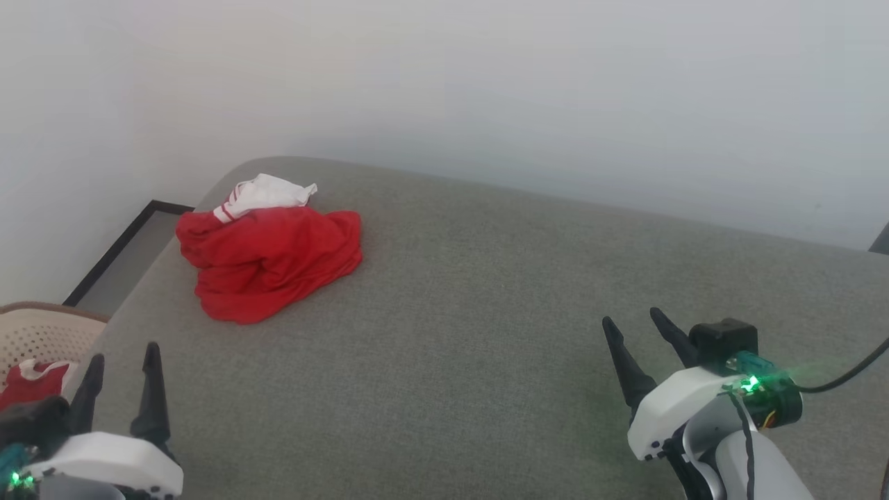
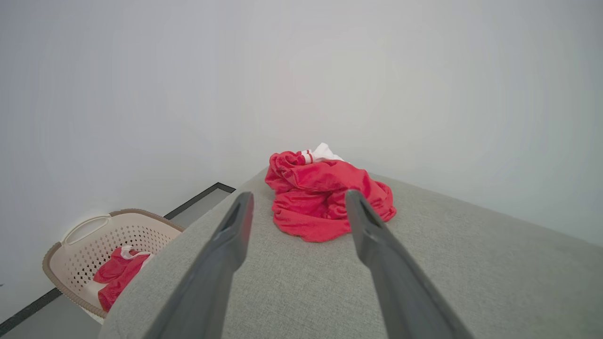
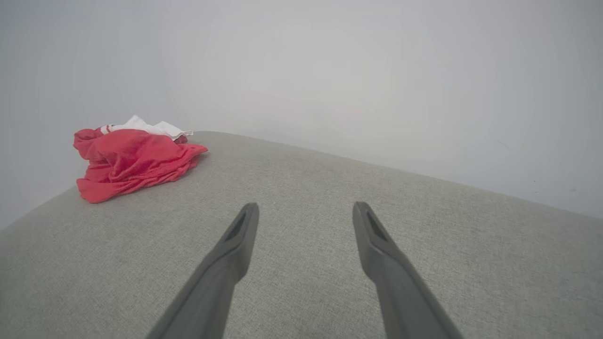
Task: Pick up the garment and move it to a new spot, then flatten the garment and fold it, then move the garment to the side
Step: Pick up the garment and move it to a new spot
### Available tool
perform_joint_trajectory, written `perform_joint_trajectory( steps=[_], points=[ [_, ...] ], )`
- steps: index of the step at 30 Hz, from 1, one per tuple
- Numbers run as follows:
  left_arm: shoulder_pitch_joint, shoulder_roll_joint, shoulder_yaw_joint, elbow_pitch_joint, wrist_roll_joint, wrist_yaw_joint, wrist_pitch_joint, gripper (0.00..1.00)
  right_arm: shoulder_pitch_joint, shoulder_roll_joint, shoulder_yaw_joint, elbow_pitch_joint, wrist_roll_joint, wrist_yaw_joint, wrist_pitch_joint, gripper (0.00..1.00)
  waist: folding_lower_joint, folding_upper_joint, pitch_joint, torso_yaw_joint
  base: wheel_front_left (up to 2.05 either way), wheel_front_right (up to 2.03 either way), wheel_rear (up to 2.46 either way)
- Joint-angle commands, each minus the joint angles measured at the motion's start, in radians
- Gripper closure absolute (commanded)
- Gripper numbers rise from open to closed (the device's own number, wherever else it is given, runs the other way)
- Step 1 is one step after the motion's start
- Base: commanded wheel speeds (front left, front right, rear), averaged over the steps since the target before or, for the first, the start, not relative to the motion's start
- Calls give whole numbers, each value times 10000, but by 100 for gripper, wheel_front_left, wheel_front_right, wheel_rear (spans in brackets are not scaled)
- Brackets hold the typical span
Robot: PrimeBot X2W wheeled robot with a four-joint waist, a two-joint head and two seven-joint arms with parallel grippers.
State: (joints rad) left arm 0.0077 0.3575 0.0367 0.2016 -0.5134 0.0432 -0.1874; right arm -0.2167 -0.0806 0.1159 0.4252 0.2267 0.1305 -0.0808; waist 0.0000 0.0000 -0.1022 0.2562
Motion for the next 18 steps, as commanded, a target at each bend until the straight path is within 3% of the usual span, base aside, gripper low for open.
perform_joint_trajectory(
  steps=[1,7,18],
  points=[
    [-180,11,58,6,-204,42,104,0,-112,-64,-17,17,63,4,-65,0,0,0,71,49,0,0,0],
    [-1677,383,-19,718,-571,-247,984,0,-469,-306,-29,-254,-56,4,186,0,0,0,723,-240,0,0,0],
    [-5292,1192,-8,3175,-955,-868,1807,0,-1611,-715,-171,-1453,-434,4,721,0,0,0,3352,-1315,0,0,0]
  ],
)
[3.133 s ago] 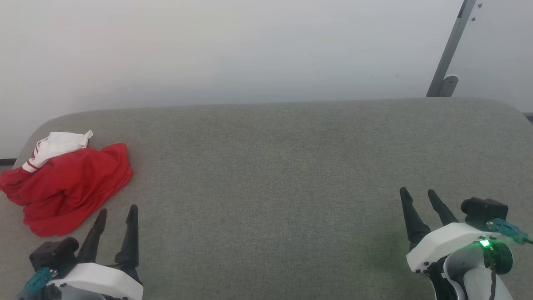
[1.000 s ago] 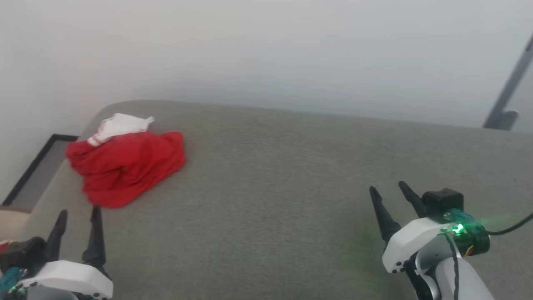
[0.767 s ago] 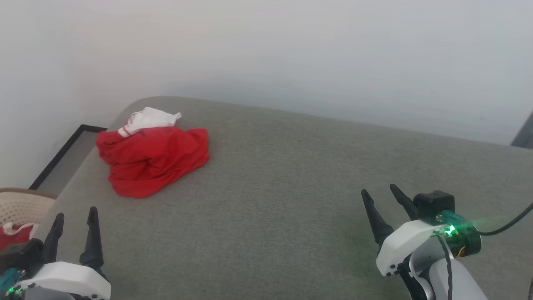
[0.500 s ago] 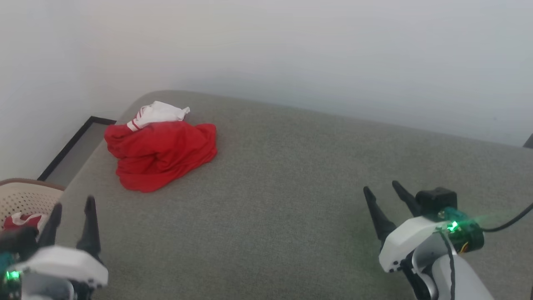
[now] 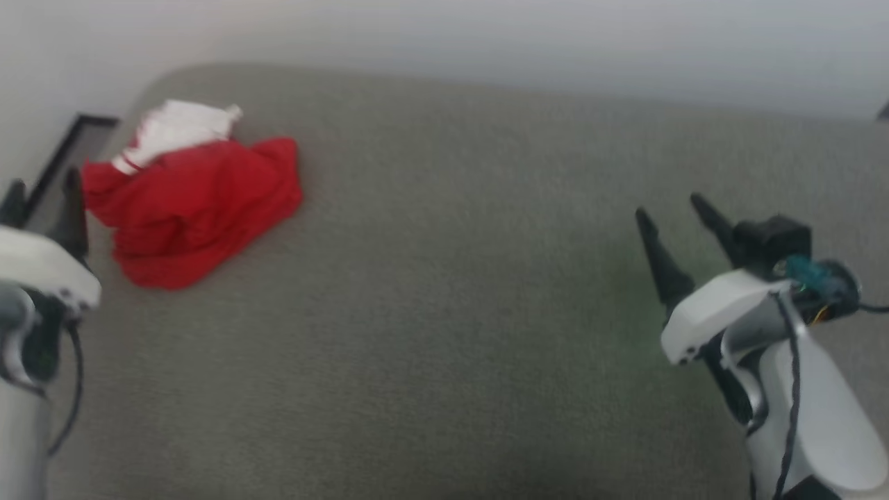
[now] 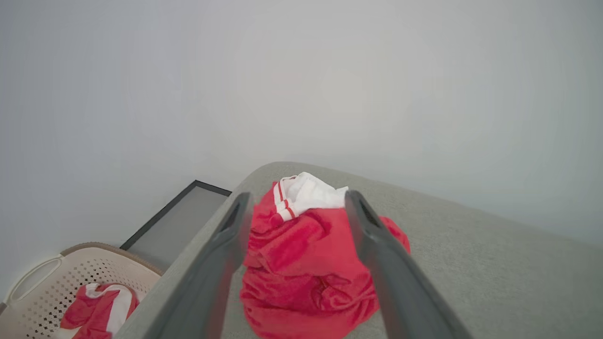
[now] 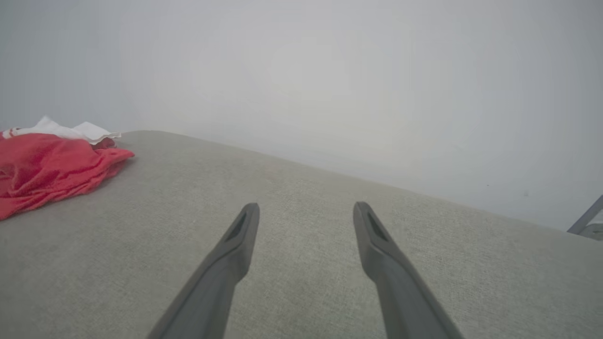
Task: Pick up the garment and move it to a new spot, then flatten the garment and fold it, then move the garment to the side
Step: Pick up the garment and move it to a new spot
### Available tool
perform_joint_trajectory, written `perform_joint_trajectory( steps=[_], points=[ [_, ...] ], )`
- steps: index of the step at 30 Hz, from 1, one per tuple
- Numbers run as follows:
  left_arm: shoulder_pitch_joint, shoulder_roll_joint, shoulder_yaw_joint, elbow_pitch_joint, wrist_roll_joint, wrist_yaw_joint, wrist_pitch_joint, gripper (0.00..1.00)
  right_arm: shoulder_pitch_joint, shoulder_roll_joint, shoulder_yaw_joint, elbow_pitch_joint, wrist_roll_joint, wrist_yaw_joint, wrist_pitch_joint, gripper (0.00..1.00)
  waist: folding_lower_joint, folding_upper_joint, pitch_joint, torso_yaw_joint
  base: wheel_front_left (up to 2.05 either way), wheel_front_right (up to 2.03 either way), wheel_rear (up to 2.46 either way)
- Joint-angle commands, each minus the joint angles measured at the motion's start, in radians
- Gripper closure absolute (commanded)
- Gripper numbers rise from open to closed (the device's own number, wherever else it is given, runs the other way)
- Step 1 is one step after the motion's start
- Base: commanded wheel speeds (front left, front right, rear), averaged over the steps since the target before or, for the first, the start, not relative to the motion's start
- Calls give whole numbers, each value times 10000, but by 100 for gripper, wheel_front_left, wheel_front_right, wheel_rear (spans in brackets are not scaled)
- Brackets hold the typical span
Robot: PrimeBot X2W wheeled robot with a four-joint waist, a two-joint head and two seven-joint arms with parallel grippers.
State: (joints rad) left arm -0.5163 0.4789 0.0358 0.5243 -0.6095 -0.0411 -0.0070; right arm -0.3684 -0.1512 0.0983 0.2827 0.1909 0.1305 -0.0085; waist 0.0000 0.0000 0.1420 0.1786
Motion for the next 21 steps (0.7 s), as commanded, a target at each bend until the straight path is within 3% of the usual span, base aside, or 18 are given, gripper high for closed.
perform_joint_trajectory(
  steps=[1,8,12,18,21],
  points=[
    [-417,43,-2,270,-66,-77,139,0,-177,-34,-21,-179,-128,4,64,0,0,0,1196,-637,0,0,0],
    [-2808,486,-31,2544,-402,-333,889,0,-652,-178,-276,-1132,-349,4,399,0,0,0,2934,-1173,0,0,0],
    [-3881,616,-95,3941,-481,-243,1682,0,-719,-226,-404,-1626,-432,4,615,0,0,0,3553,-1312,0,0,0],
    [-5022,396,-232,5867,-780,5,3410,0,-693,-278,-552,-2412,-517,4,994,0,0,0,4152,-1352,0,0,0],
    [-5221,11,-326,6719,-900,138,4205,0,-681,-313,-634,-2775,-581,4,1195,0,0,0,4366,-1312,0,0,0]
  ],
)
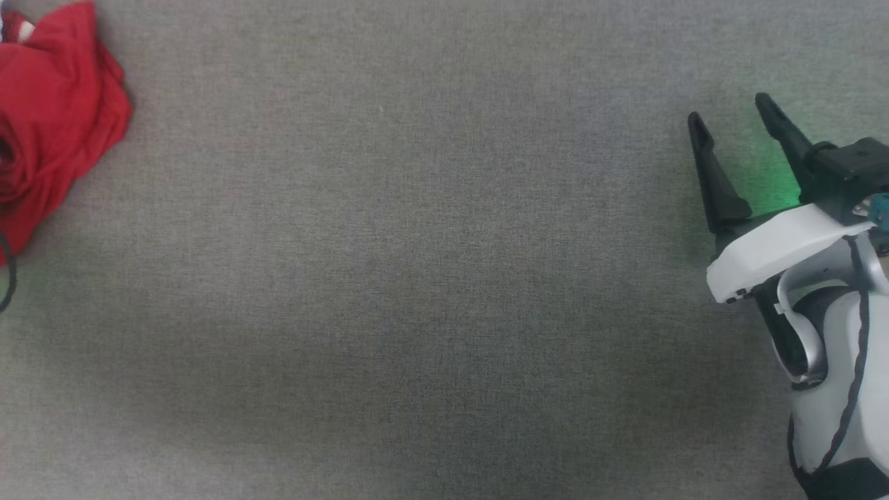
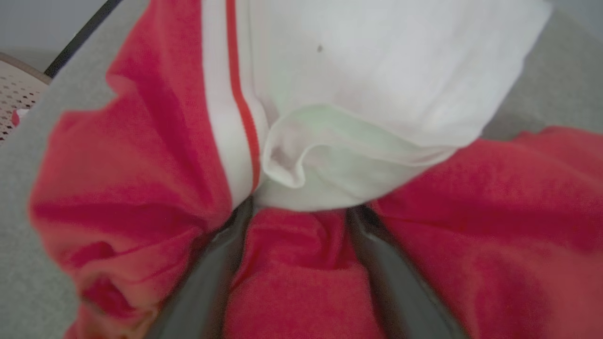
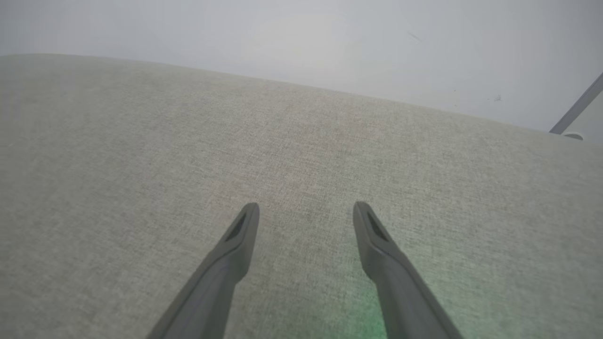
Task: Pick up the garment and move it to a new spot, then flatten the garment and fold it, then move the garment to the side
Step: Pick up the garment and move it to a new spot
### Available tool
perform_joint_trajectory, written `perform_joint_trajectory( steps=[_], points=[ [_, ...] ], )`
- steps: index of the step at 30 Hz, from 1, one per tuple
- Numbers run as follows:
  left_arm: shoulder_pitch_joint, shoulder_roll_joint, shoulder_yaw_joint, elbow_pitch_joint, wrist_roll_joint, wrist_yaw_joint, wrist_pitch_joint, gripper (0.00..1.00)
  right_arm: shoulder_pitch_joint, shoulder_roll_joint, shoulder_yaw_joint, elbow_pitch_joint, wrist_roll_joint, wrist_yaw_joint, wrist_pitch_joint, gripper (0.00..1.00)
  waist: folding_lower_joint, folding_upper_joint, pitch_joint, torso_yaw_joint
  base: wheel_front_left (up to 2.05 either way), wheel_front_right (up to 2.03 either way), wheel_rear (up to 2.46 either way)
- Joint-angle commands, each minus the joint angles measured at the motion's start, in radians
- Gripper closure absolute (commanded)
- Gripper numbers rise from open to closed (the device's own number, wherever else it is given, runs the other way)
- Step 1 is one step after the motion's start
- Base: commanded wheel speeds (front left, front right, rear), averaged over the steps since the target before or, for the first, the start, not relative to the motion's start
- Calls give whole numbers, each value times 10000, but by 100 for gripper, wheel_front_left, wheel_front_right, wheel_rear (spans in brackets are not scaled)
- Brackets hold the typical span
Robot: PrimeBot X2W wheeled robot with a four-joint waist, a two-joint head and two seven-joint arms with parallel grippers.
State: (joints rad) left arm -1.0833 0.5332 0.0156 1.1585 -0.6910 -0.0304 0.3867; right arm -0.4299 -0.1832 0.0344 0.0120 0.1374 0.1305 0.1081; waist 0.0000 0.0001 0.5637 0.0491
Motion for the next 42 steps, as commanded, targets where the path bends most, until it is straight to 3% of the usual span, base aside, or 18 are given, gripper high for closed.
perform_joint_trajectory(
  steps=[1,3,4,5,6,14,22,27,34,42],
  points=[
    [413,-666,-170,619,-93,77,487,0,-57,-4,-15,-151,-66,4,81,0,0,-1,188,1,0,0,0],
    [444,-892,-290,957,-68,119,757,0,-43,-3,-49,-289,-79,4,161,0,0,-1,223,31,0,0,0],
    [412,-944,-265,1036,-99,111,714,5,-44,3,-65,-318,-101,4,207,0,0,-1,225,51,0,0,0],
    [389,-998,-237,1097,-179,52,726,75,-43,11,-73,-320,-120,4,209,0,0,-1,203,70,0,0,0],
    [333,-981,-280,1123,-140,-36,629,100,-37,10,-85,-306,-137,4,223,0,0,-1,155,98,0,0,0],
    [-832,200,-697,280,585,-646,-1678,100,210,80,-264,45,24,4,-8,0,0,-1,-759,368,0,0,0],
    [-1466,717,-1366,-391,1138,-900,-2412,100,602,281,-509,568,159,4,-326,0,0,-1,-1891,664,0,0,0],
    [-1835,968,-1782,-1053,1305,-966,-2360,100,838,416,-587,853,270,4,-530,0,0,-1,-2596,788,0,0,0],
    [-1869,998,-2327,-2350,1175,-989,-1467,100,1132,555,-715,1113,381,4,-718,0,0,-1,-3408,857,0,0,0],
    [-915,881,-2680,-4879,786,-928,-85,100,1246,670,-1199,1269,442,4,-938,0,0,-1,-3862,303,0,0,0]
  ],
)
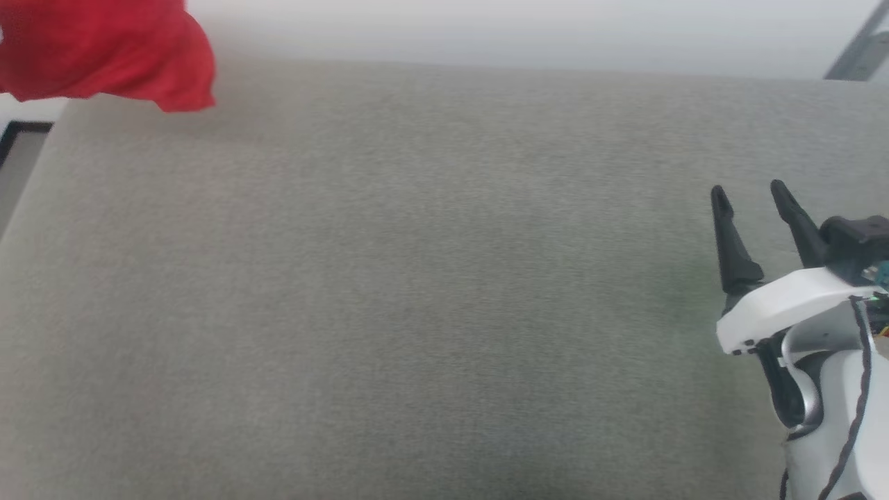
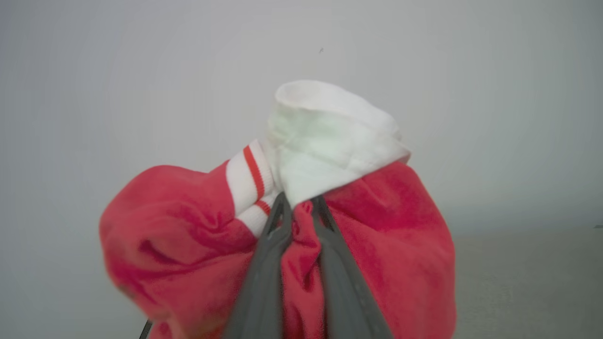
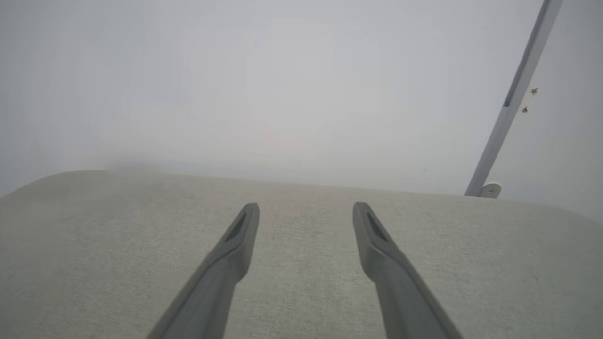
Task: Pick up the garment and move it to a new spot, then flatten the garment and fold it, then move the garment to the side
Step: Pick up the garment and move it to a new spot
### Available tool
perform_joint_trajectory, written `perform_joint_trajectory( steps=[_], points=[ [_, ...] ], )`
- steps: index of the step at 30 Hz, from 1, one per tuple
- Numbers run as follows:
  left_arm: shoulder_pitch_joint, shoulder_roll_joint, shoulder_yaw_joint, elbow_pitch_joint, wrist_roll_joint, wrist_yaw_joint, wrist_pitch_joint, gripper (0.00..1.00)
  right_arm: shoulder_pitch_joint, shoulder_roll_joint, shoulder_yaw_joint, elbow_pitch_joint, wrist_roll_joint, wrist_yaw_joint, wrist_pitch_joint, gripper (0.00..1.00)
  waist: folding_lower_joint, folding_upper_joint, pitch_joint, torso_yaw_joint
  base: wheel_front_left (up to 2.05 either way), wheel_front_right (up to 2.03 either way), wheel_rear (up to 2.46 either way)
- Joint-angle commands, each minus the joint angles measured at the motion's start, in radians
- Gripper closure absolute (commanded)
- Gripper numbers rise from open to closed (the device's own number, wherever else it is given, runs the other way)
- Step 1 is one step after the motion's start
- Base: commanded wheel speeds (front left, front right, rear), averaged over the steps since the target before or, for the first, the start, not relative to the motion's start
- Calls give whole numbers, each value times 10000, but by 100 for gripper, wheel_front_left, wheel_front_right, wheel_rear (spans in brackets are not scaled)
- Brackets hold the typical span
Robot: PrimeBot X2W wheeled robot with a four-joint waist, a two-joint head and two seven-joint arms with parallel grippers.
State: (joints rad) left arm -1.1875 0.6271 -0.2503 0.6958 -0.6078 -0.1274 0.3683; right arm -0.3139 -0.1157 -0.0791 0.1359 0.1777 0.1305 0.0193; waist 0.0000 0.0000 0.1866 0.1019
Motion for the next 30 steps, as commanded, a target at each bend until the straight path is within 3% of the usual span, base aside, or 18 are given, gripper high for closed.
perform_joint_trajectory(
  steps=[1,11,17,24,30],
  points=[
    [275,-84,-47,-642,-106,95,284,100,86,-23,-140,53,32,4,-73,0,0,0,-110,-345,0,0,0],
    [2394,-464,-571,-5422,-500,1559,2587,100,-98,18,-1000,271,-124,4,-321,0,0,0,149,-2094,0,0,0],
    [3966,-738,-1283,-7443,-649,2480,3978,100,14,210,-1236,587,-37,5,-634,0,0,0,431,-2904,0,0,0],
    [5500,-948,-1907,-7875,-665,3060,4422,100,104,420,-1151,871,45,5,-864,0,0,0,652,-3262,0,0,0],
    [6740,-1197,-2366,-6746,-813,2989,4033,100,7,545,-924,1237,103,5,-1056,0,0,0,812,-3392,0,0,0]
  ],
)
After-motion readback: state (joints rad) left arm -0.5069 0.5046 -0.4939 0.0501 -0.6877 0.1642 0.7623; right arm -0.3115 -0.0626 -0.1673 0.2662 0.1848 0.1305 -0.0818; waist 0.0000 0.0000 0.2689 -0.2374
